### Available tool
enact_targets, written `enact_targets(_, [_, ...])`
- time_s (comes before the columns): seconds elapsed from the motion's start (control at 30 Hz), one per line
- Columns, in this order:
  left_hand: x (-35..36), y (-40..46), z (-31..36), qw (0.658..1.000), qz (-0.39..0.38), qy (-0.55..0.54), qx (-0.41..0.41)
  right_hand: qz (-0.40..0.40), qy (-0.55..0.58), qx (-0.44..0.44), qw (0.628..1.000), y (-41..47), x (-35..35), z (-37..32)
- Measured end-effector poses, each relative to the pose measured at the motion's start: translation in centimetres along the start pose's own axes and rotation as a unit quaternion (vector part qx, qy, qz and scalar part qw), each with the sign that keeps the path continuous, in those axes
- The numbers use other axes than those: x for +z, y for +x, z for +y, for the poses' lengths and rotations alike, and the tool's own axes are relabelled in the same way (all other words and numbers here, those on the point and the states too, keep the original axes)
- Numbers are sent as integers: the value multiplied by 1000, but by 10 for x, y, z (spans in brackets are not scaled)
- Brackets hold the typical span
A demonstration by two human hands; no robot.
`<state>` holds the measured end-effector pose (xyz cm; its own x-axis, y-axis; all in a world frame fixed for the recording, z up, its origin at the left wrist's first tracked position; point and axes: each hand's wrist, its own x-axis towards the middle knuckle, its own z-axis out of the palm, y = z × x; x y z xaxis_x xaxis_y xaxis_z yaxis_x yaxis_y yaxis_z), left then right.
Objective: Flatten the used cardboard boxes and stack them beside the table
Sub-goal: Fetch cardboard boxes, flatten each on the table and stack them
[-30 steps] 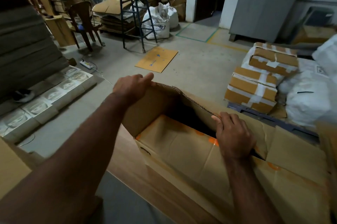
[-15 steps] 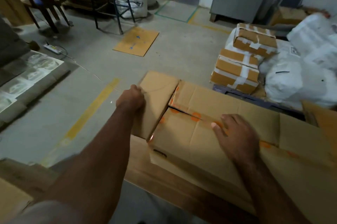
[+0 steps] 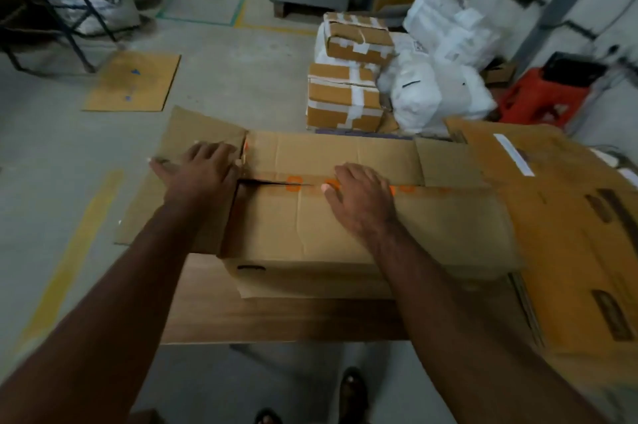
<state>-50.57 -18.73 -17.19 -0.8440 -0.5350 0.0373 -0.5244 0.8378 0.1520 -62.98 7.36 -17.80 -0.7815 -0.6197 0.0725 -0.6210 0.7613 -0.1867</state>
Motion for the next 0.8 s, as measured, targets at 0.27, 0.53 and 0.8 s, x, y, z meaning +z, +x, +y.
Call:
enact_targets(0.27, [-77,-15,22,891,-232,-387,-55,39,59,25,997,-18,-84,-7])
enact_targets(0.53, [-28,-26,34,943,-323,-84,17,-234,142,-34,961,-111,-107,-7])
enact_targets(0.8, [5,-48,36,970,-238,-50,21,-248,78,19,965,-133,-41,-11])
